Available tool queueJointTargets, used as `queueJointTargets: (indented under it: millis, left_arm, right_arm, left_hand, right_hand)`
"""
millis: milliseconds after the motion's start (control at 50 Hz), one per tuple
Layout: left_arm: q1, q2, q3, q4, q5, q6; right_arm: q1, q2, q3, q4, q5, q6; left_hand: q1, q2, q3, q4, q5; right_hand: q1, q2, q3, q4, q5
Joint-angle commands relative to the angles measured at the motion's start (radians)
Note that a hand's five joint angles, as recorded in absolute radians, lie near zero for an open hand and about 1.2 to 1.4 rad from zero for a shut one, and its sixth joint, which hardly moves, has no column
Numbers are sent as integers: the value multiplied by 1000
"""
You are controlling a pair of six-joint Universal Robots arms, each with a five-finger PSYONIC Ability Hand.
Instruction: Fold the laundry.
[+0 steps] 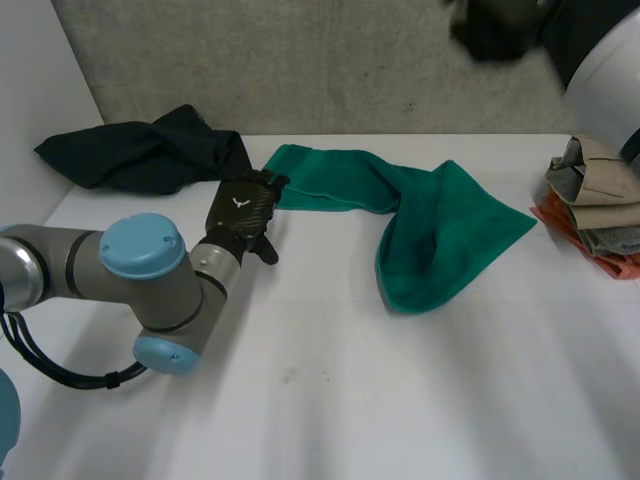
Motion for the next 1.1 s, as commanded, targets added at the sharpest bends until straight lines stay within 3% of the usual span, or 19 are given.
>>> queueJointTargets:
  millis: [20,140,280,420,500,680,960,1100]
  left_arm:
    - [35,122,-84,0,-32,2]
    - [116,243,-144,-2,-29,0]
    - [146,329,-201,-8,-24,-6]
    - [144,368,-253,-8,-23,-5]
    - [138,368,-266,-10,-24,-5]
    - [135,358,-272,-8,-23,-9]
    - [133,352,-278,-8,-24,-9]
    - [135,351,-278,-8,-23,-9]
  right_arm:
    - [-40,231,95,86,137,178]
    - [-65,399,119,78,134,359]
    - [-54,511,113,25,85,592]
    - [-48,603,81,-3,103,720]
    - [-20,648,61,-4,137,780]
    - [61,680,38,-64,342,824]
    - [141,751,-49,-77,371,916]
    - [144,811,-85,-77,486,906]
  left_hand:
    - [17,1,-4,5,11]
    - [29,13,8,17,22]
    - [32,16,11,20,25]
    - [29,13,8,17,22]
    - [32,16,11,20,25]
    - [32,16,11,20,25]
    - [32,16,11,20,25]
    - [32,16,11,20,25]
  right_hand:
    - [-204,-353,-369,-367,-363]
    - [-351,-501,-516,-514,-510]
    - [-343,-492,-507,-505,-501]
    - [-340,-489,-504,-502,-498]
    - [-340,-489,-504,-502,-498]
    - [-360,-509,-524,-523,-519]
    - [-352,-501,-516,-514,-510]
    - [-337,-486,-501,-500,-495]
